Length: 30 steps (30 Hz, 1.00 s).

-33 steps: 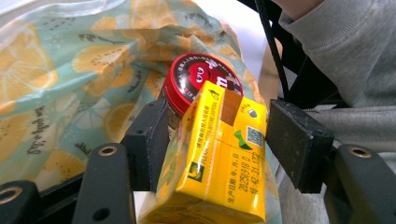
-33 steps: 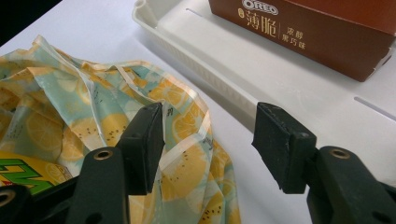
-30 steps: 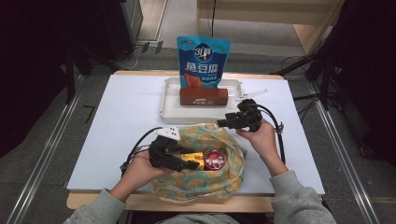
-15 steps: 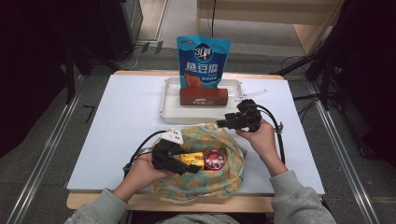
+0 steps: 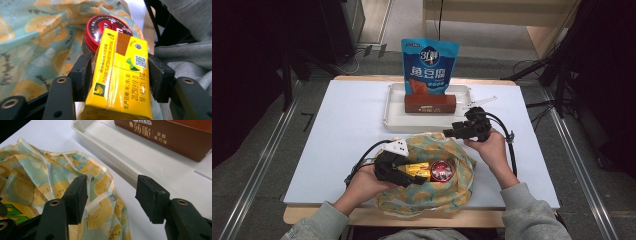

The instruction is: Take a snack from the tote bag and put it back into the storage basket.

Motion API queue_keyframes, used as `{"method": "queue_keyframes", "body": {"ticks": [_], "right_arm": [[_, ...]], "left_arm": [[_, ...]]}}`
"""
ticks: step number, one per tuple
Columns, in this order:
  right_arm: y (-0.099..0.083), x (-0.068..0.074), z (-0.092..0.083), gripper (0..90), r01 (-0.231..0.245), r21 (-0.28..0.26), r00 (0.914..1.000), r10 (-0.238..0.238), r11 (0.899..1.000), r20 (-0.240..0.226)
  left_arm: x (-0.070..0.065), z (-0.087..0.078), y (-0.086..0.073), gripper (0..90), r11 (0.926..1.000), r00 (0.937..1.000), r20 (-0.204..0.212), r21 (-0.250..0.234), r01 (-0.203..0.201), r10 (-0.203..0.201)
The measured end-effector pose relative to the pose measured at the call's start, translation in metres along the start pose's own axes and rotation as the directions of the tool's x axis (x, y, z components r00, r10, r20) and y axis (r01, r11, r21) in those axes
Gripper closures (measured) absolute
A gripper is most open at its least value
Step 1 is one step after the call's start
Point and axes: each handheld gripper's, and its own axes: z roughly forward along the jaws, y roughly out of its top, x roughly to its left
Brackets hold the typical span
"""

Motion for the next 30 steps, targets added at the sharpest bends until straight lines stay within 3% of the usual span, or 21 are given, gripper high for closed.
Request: {"method": "queue_keyframes", "body": {"ticks": [12, 19, 30], "right_arm": [[0.000, -0.001, 0.000, 44.0, -0.004, -0.002, 1.0000, 0.004, 1.000, -0.007], [0.000, -0.001, -0.001, 44.1, -0.007, -0.001, 0.9999, 0.007, 1.000, -0.008], [0.000, -0.001, -0.001, 44.1, -0.006, -0.001, 0.9999, 0.006, 1.000, -0.014]], "left_arm": [[0.014, -0.010, 0.001, 50.7, 0.9963, 0.9965, -0.006, -0.021, 0.084, -0.084], [0.013, -0.012, 0.003, 51.1, 0.9963, 0.9962, -0.015, -0.007, 0.085, -0.085], [0.017, -0.023, 0.006, 51.2, 0.9936, 0.9936, -0.029, -0.034, 0.108, -0.109]]}}
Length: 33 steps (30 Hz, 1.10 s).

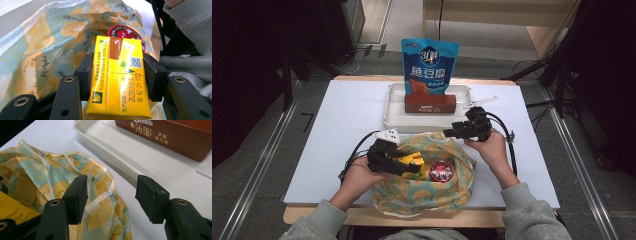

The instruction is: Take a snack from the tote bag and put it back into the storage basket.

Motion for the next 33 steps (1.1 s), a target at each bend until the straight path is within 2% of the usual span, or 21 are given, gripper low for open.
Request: {"method": "queue_keyframes", "body": {"ticks": [24, 33], "right_arm": [[0.000, 0.001, 0.001, 44.1, 0.008, 0.005, 0.9999, -0.008, 1.000, -0.007], [0.000, 0.002, 0.001, 44.1, 0.010, 0.005, 0.9999, -0.010, 1.000, -0.010]], "left_arm": [[0.008, -0.027, 0.014, 51.3, 0.9989, 0.9988, -0.040, -0.040, 0.026, -0.028], [0.009, -0.035, 0.021, 51.3, 0.9979, 0.9981, -0.043, -0.049, 0.043, -0.045]]}}
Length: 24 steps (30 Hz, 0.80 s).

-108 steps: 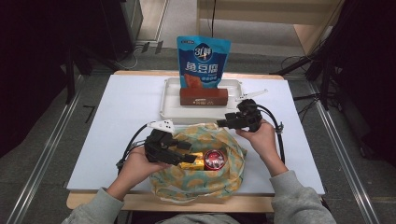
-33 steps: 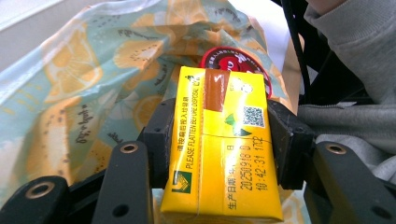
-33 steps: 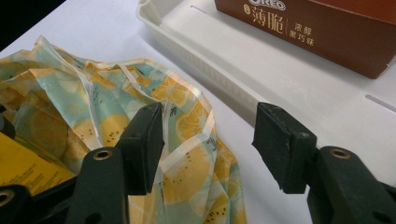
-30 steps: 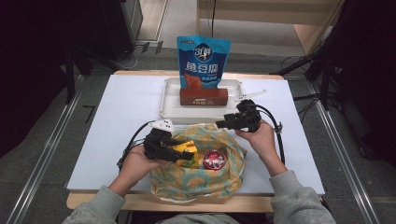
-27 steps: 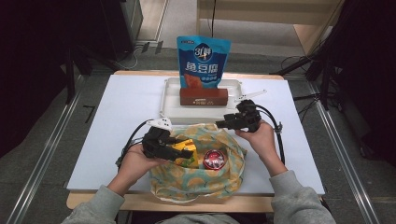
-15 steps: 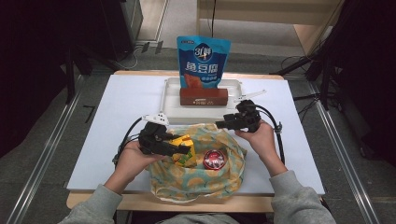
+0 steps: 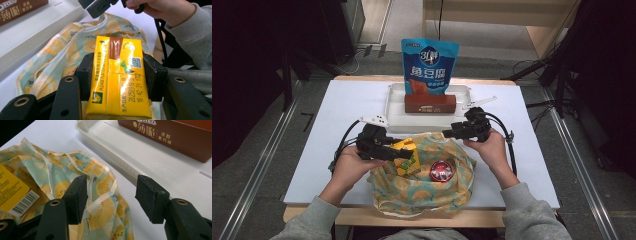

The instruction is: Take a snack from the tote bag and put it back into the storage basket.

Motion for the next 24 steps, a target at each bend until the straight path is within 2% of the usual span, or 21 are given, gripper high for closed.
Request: {"method": "queue_keyframes", "body": {"ticks": [7, 24], "right_arm": [[0.000, 0.000, -0.001, 44.1, 0.004, -0.004, 1.0000, -0.004, 1.000, 0.000], [0.000, 0.001, -0.001, 44.1, 0.005, -0.006, 1.0000, -0.005, 1.000, -0.003]], "left_arm": [[0.001, -0.005, 0.004, 51.3, 0.9999, 0.9999, 0.001, -0.003, 0.016, -0.016], [0.009, -0.038, 0.019, 51.4, 0.9991, 0.9990, -0.037, -0.033, 0.025, -0.027]]}}
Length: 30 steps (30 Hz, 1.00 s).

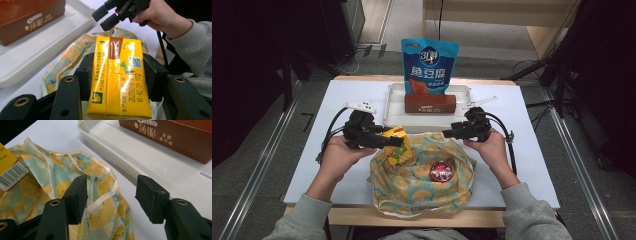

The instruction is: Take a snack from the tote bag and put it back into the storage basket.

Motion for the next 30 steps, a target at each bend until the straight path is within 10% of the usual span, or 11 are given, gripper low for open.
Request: {"method": "queue_keyframes", "body": {"ticks": [17, 30], "right_arm": [[0.000, 0.003, -0.003, 44.1, 0.007, -0.005, 1.0000, -0.007, 1.000, -0.006], [-0.004, 0.007, -0.008, 44.3, 0.015, -0.018, 0.9999, -0.015, 1.000, -0.003]], "left_arm": [[0.010, -0.032, 0.019, 51.4, 0.9984, 0.9994, -0.034, -0.057, 0.000, -0.002], [0.028, -0.027, 0.028, 51.4, 0.9982, 0.9972, -0.074, -0.058, -0.012, 0.008]]}}
